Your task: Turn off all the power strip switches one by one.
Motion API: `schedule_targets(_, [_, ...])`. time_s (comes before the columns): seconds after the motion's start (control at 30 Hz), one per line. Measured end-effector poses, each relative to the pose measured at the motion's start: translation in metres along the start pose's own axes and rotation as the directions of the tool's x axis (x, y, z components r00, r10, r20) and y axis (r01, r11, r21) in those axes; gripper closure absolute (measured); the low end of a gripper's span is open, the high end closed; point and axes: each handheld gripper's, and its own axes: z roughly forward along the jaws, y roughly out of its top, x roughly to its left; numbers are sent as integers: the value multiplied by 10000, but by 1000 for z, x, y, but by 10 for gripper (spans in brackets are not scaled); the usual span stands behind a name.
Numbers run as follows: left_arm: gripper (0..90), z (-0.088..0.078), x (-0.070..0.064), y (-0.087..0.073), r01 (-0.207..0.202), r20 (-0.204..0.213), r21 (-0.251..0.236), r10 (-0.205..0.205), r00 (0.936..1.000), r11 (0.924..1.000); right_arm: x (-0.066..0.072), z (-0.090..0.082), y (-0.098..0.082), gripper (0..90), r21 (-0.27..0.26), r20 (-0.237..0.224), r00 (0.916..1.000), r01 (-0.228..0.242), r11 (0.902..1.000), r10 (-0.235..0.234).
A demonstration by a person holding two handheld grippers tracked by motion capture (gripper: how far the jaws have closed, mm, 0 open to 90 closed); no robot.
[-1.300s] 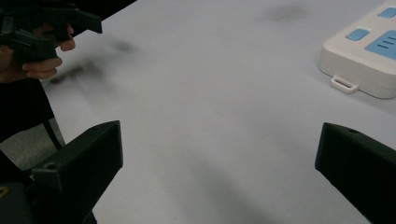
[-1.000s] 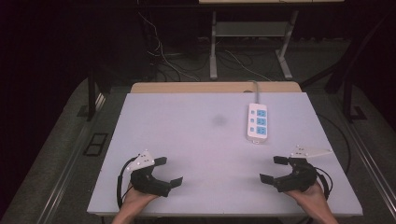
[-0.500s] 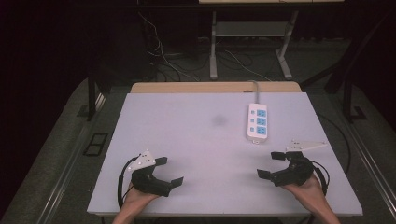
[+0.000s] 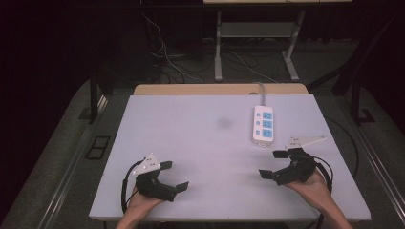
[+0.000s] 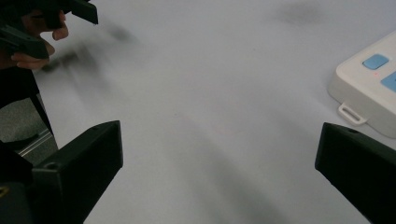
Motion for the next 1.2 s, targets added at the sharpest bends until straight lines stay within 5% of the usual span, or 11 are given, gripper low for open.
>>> schedule_targets(0.57, [0,0,1,1,49,93,-70,-49,9999,10000,-9,-3,31,8,176,-358,9990,278,9995,-271])
schedule_targets(1.2, [0,-4,4,0,129,-12,-247,-130,9999,9996,-27,2,63,8,631,-159,9987,499,9968,-489])
